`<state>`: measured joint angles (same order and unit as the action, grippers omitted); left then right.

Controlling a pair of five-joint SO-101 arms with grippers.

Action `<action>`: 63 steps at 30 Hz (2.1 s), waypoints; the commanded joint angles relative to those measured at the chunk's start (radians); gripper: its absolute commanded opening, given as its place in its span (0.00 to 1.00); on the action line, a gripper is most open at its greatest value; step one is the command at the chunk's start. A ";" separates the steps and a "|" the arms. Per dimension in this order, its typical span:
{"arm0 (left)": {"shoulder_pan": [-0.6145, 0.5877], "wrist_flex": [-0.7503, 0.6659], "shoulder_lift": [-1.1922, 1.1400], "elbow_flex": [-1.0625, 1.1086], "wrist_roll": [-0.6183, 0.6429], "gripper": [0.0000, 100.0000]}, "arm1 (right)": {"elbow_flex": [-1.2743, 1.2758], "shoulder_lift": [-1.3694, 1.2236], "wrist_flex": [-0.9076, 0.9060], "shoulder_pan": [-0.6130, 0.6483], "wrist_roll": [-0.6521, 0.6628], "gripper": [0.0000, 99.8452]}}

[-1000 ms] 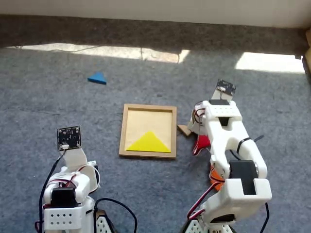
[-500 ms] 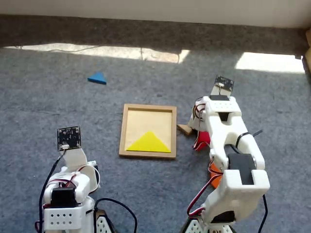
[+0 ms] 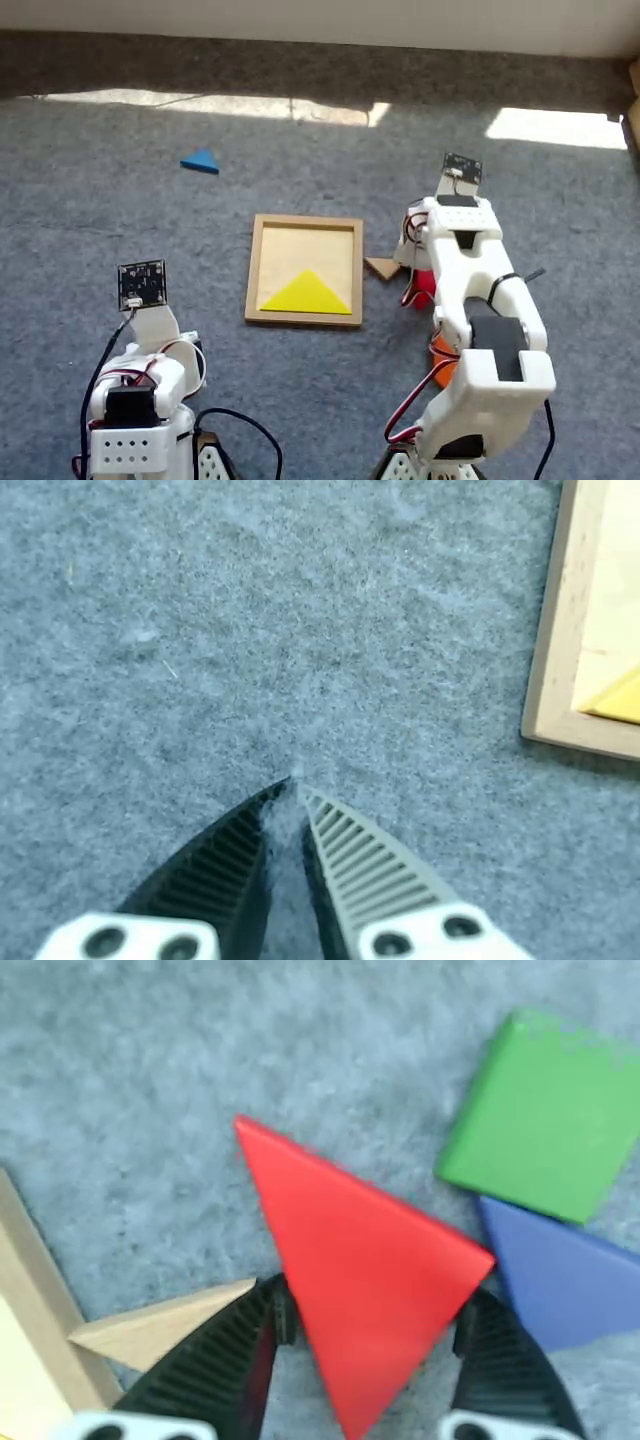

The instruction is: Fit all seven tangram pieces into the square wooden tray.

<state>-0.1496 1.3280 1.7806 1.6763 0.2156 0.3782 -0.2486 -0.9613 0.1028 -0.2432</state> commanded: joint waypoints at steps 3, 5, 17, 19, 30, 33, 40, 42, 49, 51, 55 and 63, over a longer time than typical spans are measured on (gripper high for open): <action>0.015 0.005 0.016 0.019 -0.008 0.00 | -0.054 -0.010 0.002 -0.001 0.057 0.18; 0.015 0.005 0.016 0.019 -0.008 0.00 | -0.054 -0.008 -0.002 -0.001 0.106 0.18; 0.015 0.005 0.016 0.019 -0.008 0.00 | -0.096 0.050 -0.174 -0.025 0.201 0.18; 0.015 0.005 0.016 0.019 -0.008 0.00 | -0.094 0.093 -0.176 -0.021 0.201 0.20; 0.015 0.005 0.016 0.019 -0.008 0.00 | -0.101 0.113 -0.170 0.058 0.203 0.36; 0.015 0.005 0.016 0.019 -0.008 0.00 | -0.124 0.058 -0.159 0.064 0.226 0.36; 0.015 0.005 0.016 0.019 -0.008 0.00 | -0.209 -0.071 -0.162 0.058 0.328 0.36; 0.015 0.005 0.016 0.019 -0.008 0.00 | -0.209 -0.087 -0.162 0.059 0.328 0.36; 0.015 0.005 0.016 0.019 -0.008 0.00 | -0.205 -0.108 -0.162 0.062 0.328 0.35; 0.015 0.005 0.016 0.019 -0.008 0.00 | -0.205 -0.108 -0.162 0.061 0.330 0.30; 0.015 0.005 0.016 0.019 -0.008 0.00 | -0.205 -0.104 -0.173 0.059 0.450 0.16; 0.015 0.005 0.016 0.019 -0.008 0.00 | -0.214 -0.101 -0.360 0.061 0.560 0.11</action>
<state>-0.1496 1.3280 1.7806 1.6763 0.2156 0.1695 -0.3560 -1.2497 0.1473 0.2877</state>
